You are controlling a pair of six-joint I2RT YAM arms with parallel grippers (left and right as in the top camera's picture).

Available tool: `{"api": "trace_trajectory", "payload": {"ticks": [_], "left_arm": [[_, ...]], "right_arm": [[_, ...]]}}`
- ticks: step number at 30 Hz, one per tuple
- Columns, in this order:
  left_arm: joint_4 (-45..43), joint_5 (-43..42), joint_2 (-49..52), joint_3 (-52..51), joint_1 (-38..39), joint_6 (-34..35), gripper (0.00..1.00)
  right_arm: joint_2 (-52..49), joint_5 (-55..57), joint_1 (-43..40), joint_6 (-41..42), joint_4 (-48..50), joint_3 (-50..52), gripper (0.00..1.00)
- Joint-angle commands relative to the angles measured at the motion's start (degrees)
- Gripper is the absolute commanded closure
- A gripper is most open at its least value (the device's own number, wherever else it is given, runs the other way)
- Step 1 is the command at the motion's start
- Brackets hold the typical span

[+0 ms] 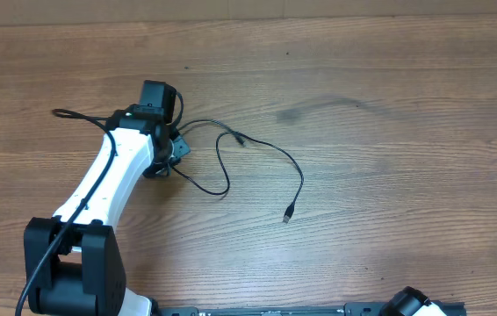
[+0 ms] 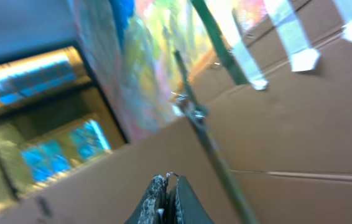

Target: Untangle cables

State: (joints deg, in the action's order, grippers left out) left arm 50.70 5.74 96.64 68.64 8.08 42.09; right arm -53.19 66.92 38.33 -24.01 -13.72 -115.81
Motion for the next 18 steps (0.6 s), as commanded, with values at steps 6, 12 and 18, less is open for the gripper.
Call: {"api": "trace_trajectory", "payload": {"ticks": [6,12,18], "left_arm": [[-0.9,-1.4,-0.4,-0.3,-1.2,1.2,0.62],[-1.3,-4.2,-0.4,-0.3,-0.9,1.2,0.00],[-1.3,-4.3,-0.4,-0.3,-0.9,1.2,0.01]], "right_arm": [[-0.8,4.0,0.2,-4.7,-5.2,0.3,0.96],[-1.0,3.6,0.2,-4.3,-11.5,0.3,0.96],[-2.4,-2.8,0.2,-4.3,-19.7,0.3,0.96]]}}
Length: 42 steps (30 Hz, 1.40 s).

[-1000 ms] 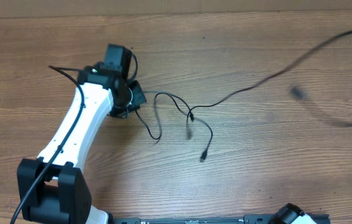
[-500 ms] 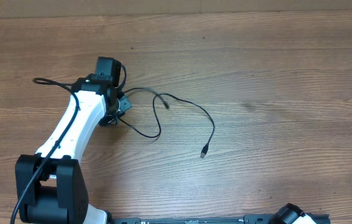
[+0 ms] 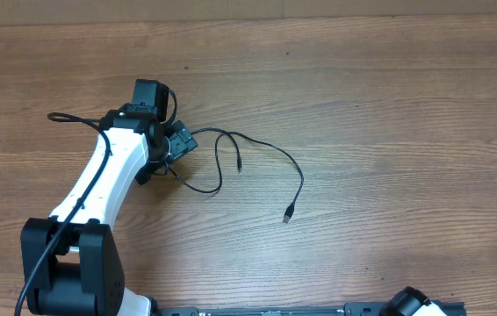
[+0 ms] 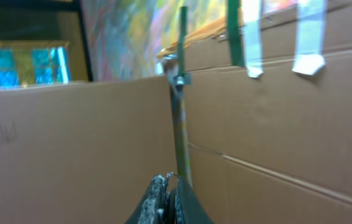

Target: Untangle cables

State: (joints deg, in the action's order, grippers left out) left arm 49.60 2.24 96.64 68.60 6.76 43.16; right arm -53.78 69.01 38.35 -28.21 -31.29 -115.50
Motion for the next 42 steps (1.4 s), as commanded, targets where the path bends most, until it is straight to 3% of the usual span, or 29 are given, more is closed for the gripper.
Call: {"api": "trace_trajectory", "payload": {"ticks": [1,8,12,16,28,31,38,42], "left_arm": [[-0.2,-0.8,-0.4,-0.2,0.4,0.2,0.00],[-0.2,-0.8,-0.4,-0.2,0.4,0.2,0.01],[-0.2,-0.8,-0.4,-0.2,0.4,0.2,0.01],[-0.2,-0.8,-0.4,-0.2,0.4,0.2,0.00],[-0.2,-0.8,-0.4,-0.2,0.4,0.2,0.01],[-0.2,-0.8,-0.4,-0.2,0.4,0.2,0.00],[-0.2,-0.8,-0.4,-0.2,0.4,0.2,0.00],[-0.2,-0.8,-0.4,-0.2,0.4,0.2,0.00]], "right_arm": [[-2.3,-6.1,0.2,-0.2,-2.3,0.0,0.96],[-8.0,-8.7,0.2,-0.9,-0.9,0.0,0.96],[-13.0,-9.8,-2.1,-5.7,6.2,0.0,0.96],[-19.6,-13.7,-11.6,-7.0,16.2,0.0,0.96],[-46.3,-29.2,-41.8,-1.4,28.7,0.0,0.96],[-53.2,-31.3,-44.7,-0.3,27.0,0.0,0.96],[-67.1,-47.3,-46.0,12.5,9.4,0.0,0.96],[-73.6,-54.0,-46.0,20.4,4.7,0.0,0.92]]}}
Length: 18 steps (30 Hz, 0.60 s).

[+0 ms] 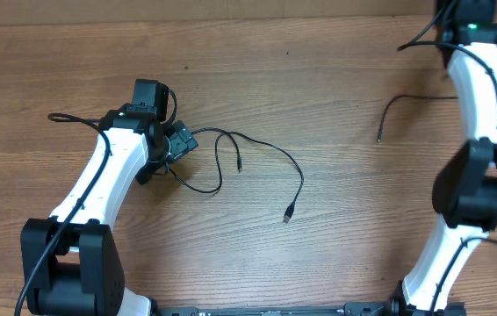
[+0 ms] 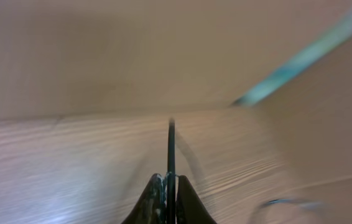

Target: Untangle cables

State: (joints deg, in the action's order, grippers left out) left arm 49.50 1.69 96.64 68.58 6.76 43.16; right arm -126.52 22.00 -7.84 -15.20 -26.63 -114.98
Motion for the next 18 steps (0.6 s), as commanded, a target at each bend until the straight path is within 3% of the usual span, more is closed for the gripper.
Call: {"api": "trace_trajectory", "payload": {"ticks": [1,3,9,10,14,18], "left_arm": [[-0.1,-0.2,-0.4,-0.2,0.4,0.2,0.00],[-0.1,-0.2,-0.4,-0.2,0.4,0.2,0.00],[-0.1,-0.2,-0.4,-0.2,0.4,0.2,0.01],[-0.1,-0.2,-0.4,-0.2,0.4,0.2,0.00],[-0.1,-0.2,-0.4,-0.2,0.4,0.2,0.00],[-0.1,-0.2,-0.4,-0.2,0.4,0.2,0.00]], "right_arm": [[-2.7,-7.8,0.2,9.1,-1.2,-0.5,0.89],[-3.5,-7.8,0.2,10.6,-2.4,-0.5,0.79],[-1.9,-7.6,0.2,13.7,-6.9,-0.6,0.05],[-1.0,-7.6,0.2,13.7,-8.3,-0.6,0.00],[3.7,-7.6,0.2,13.8,-15.7,-0.6,0.00],[9.4,-7.8,0.9,19.8,-25.0,-0.6,0.00]]}}
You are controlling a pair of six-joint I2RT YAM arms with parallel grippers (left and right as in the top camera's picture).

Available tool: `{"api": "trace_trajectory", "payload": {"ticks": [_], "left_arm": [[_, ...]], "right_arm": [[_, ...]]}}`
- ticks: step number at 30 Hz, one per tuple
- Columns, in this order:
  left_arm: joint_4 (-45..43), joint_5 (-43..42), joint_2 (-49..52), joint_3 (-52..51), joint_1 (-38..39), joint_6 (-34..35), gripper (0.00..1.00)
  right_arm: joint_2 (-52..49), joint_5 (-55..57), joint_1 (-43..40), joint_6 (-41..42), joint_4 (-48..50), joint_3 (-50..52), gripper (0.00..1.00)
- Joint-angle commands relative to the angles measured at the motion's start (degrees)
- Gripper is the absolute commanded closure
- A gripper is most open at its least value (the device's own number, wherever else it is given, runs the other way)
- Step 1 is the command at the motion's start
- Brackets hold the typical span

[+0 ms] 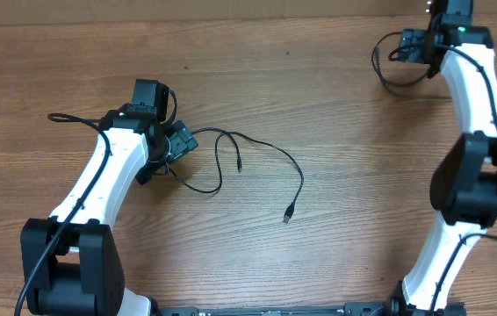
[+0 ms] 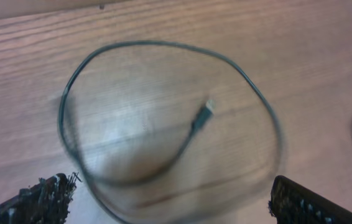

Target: Untangle cables

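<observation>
A long black cable (image 1: 294, 167) lies left of the table's middle, its USB plug (image 1: 289, 213) pointing toward the front. My left gripper (image 1: 178, 143) is shut on that cable's other end. At the far right, a second black cable (image 1: 378, 70) lies in a loop on the wood. In the right wrist view this loop (image 2: 157, 43) is a blurred ring with its plug (image 2: 206, 113) inside it. My right gripper (image 2: 170, 186) hangs over the loop, open wide, with nothing between its fingers (image 2: 42, 199). In the overhead view the right gripper (image 1: 411, 48) sits beside the loop.
More black cable shows at the table's right edge, and a piece of it at the right of the wrist view. The table's far edge (image 1: 231, 19) runs just behind the right gripper.
My right gripper was shut on a thin black cable with its free end out over the table. Now it is open, and that cable lies in a loop under it. The left arm has not moved.
At first my right arm was out of the overhead view, its gripper shut and facing cardboard walls, while the left gripper held the long cable. The left gripper then shifted slightly and the cable's bend changed. Later the right arm was at the far right, shut on a second cable, now released.
</observation>
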State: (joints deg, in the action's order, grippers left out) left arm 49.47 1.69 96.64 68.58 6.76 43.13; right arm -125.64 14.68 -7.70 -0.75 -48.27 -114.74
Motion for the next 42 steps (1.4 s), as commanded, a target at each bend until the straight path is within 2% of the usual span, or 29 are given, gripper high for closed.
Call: {"api": "trace_trajectory", "payload": {"ticks": [1,9,16,24,29,35,42], "left_arm": [[-0.1,-0.2,-0.4,-0.2,0.4,0.2,0.00],[0.0,-0.2,-0.4,-0.2,0.4,0.2,0.00],[-0.1,-0.2,-0.4,-0.2,0.4,0.2,0.00],[-0.1,-0.2,-0.4,-0.2,0.4,0.2,0.00],[0.3,-2.6,-0.4,-0.2,0.4,-0.3,0.00],[5.4,-8.2,-1.0,1.7,-1.6,-12.8,0.00],[11.2,-8.6,-8.6,3.1,-6.5,-16.2,0.00]], "right_arm": [[11.4,-2.8,1.7,9.0,-9.3,-0.9,0.00],[18.9,-16.9,8.5,12.5,-28.0,-0.9,0.00],[23.8,-17.4,17.1,17.8,-38.8,-0.8,0.00],[31.2,-17.4,27.2,30.1,-47.8,-0.8,0.00],[32.2,-16.4,34.9,35.1,-48.7,-0.8,0.00],[32.2,-8.2,44.3,46.5,-48.4,-0.8,0.00],[32.2,-7.2,51.2,53.2,-42.9,0.9,0.00]]}}
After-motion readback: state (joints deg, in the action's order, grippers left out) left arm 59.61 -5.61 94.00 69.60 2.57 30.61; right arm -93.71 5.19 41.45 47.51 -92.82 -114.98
